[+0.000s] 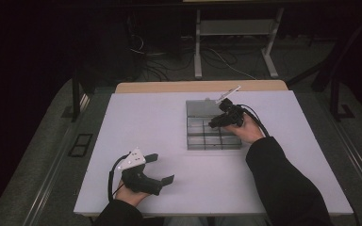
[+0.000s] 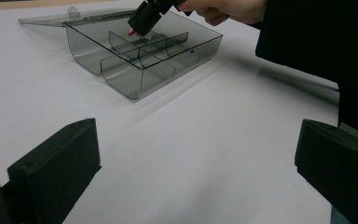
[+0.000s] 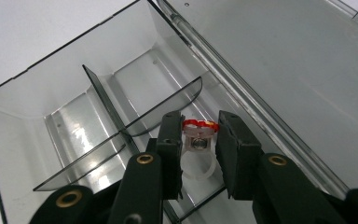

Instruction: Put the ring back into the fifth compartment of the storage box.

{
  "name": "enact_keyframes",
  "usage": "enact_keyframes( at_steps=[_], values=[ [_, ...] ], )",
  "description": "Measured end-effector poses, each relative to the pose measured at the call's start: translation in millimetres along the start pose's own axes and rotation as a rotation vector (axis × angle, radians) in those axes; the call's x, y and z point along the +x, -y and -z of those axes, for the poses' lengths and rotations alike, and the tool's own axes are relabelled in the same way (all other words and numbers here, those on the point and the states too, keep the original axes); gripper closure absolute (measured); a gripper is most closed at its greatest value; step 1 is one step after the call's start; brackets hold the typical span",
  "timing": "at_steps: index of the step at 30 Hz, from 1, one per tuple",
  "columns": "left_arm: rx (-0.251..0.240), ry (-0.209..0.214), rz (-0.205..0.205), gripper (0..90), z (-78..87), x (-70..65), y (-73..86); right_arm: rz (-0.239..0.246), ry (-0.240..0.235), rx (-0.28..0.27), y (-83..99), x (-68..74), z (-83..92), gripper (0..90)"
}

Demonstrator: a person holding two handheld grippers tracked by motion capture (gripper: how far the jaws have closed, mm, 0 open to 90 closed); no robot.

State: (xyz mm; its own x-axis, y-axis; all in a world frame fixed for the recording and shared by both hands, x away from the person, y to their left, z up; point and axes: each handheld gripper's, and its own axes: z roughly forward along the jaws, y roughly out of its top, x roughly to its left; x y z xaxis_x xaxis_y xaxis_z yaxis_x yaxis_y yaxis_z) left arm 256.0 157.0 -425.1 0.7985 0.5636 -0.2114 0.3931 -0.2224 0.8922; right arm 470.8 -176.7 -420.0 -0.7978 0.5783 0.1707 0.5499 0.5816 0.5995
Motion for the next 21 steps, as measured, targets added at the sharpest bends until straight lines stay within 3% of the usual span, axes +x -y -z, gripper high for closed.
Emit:
enact_keyframes(
  at_steps=[8, 16, 19, 21],
  values=[
    [0.003, 0.001, -0.001, 0.0, -0.2, 0.1, 0.0, -0.001, -0.008, 0.006, 0.7, 1.1, -1.7, 65.8],
    [0.005, 0.0, -0.007, 0.0, -0.2, -0.7, 0.0, 0.006, 0.0, -0.02, -0.6, 7.9, 8.5, 59.6],
    [0.004, -0.002, -0.008, 0.0, 0.1, -1.1, 0.1, 0.0, 0.021, -0.023, -1.5, 11.9, 12.8, 51.1],
    [0.004, -0.005, -0.004, 0.0, 0.3, -1.0, 0.4, -0.011, 0.037, -0.028, -1.5, 14.4, 15.6, 40.6]
  ],
)
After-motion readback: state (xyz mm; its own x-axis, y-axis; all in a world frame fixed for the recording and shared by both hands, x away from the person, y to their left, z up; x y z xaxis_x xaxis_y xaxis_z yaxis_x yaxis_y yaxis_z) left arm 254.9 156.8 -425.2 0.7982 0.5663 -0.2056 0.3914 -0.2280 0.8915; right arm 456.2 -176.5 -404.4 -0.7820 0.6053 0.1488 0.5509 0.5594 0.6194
